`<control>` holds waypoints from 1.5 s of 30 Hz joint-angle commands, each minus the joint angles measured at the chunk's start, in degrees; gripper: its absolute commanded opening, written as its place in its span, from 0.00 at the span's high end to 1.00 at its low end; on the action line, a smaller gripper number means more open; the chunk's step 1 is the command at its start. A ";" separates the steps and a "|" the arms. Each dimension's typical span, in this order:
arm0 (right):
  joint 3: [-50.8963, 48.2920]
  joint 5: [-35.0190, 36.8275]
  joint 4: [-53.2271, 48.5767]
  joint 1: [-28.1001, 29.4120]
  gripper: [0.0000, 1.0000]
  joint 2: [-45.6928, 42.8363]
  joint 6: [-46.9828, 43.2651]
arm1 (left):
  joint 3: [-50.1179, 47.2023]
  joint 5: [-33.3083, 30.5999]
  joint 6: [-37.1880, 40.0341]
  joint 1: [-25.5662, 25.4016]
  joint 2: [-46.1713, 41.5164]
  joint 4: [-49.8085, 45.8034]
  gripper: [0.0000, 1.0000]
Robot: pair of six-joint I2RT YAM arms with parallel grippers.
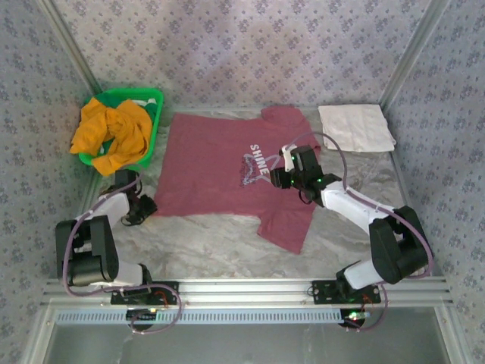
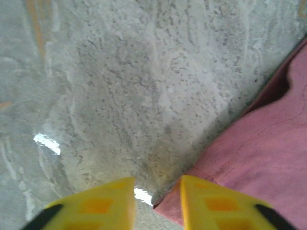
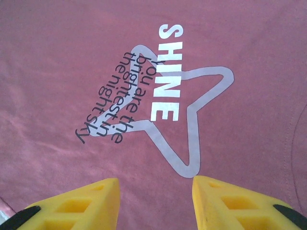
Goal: Fold and stack the t-shirts
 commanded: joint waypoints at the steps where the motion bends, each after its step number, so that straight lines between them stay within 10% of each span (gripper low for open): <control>1: -1.89 1.80 -0.77 0.34 0.54 -2.61 2.73 | 0.42 6.11 0.85 -2.46 2.35 6.43 0.80; 11: -8.70 2.04 -14.17 -0.48 0.54 -12.17 9.44 | 0.05 7.12 1.12 -2.61 -1.04 4.74 1.00; 15: -12.40 1.02 -14.52 -0.49 0.54 -14.37 10.94 | 0.58 6.79 0.69 -3.23 -3.29 3.65 0.76; 21: -13.28 0.41 -12.48 -0.57 0.55 -13.83 11.84 | 1.20 5.37 1.26 -3.54 -2.18 3.21 0.68; 33: -16.75 0.16 -9.02 0.41 0.55 -12.16 13.76 | 1.02 6.45 0.36 -3.94 -0.05 5.30 1.00; 45: -16.99 -2.01 -13.33 1.79 0.56 -12.11 13.97 | -0.31 4.32 0.41 -3.73 -9.31 -4.79 1.00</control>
